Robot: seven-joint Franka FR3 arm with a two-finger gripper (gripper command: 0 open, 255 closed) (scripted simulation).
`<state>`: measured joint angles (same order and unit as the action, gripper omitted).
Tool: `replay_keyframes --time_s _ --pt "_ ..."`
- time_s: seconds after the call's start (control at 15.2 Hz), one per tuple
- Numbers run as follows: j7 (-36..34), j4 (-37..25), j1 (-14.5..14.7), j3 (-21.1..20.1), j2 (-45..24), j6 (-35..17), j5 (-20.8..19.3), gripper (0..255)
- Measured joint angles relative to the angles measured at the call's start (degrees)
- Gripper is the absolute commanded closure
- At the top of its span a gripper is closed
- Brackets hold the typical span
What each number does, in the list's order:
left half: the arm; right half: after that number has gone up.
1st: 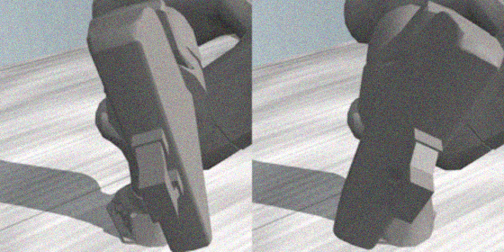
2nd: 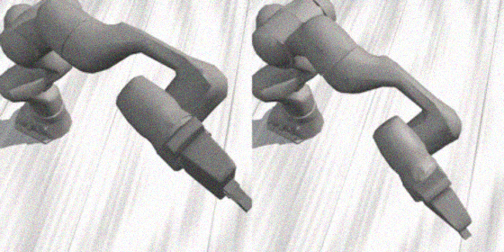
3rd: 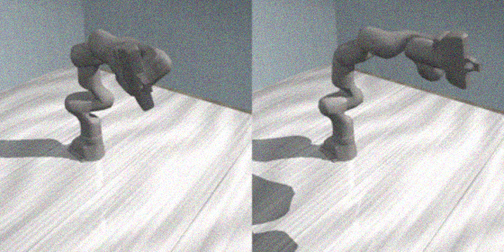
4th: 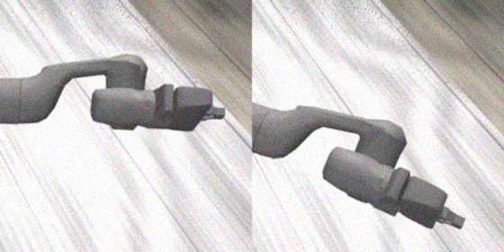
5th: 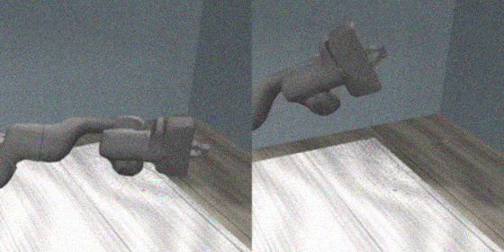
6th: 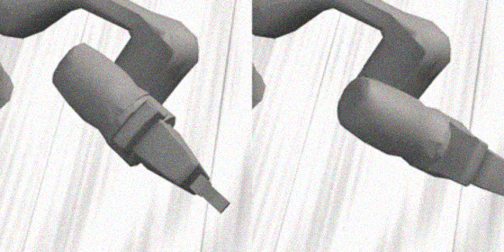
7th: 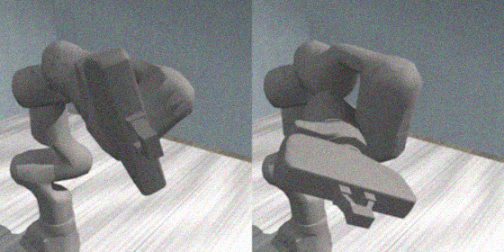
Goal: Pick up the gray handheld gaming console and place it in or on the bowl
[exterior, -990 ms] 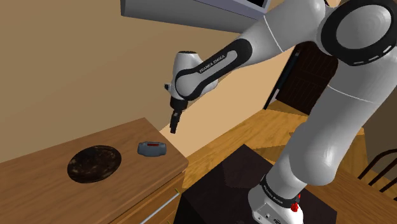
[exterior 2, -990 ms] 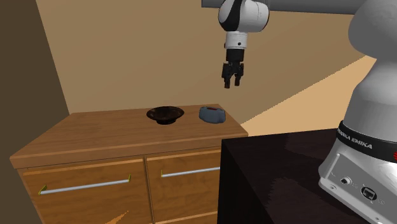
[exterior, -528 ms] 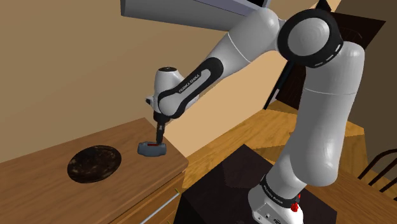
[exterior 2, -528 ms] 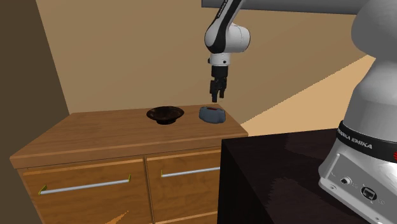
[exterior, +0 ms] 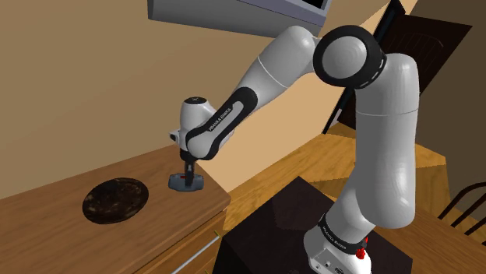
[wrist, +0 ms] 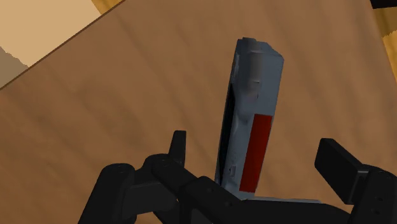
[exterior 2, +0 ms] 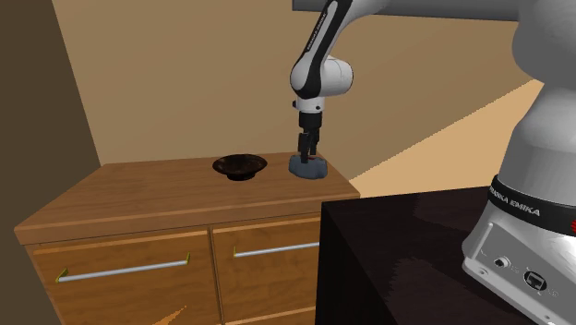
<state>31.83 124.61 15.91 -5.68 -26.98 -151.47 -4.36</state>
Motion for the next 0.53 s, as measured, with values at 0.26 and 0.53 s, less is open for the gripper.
replay_keyframes --time_s 0.26,0.53 --pt "-0.3 -0.4 0.3 0.3 -2.2 -1.8 -0.4 0" --pt "-0.3 -0.4 0.3 0.3 -2.4 -2.0 -0.4 0"
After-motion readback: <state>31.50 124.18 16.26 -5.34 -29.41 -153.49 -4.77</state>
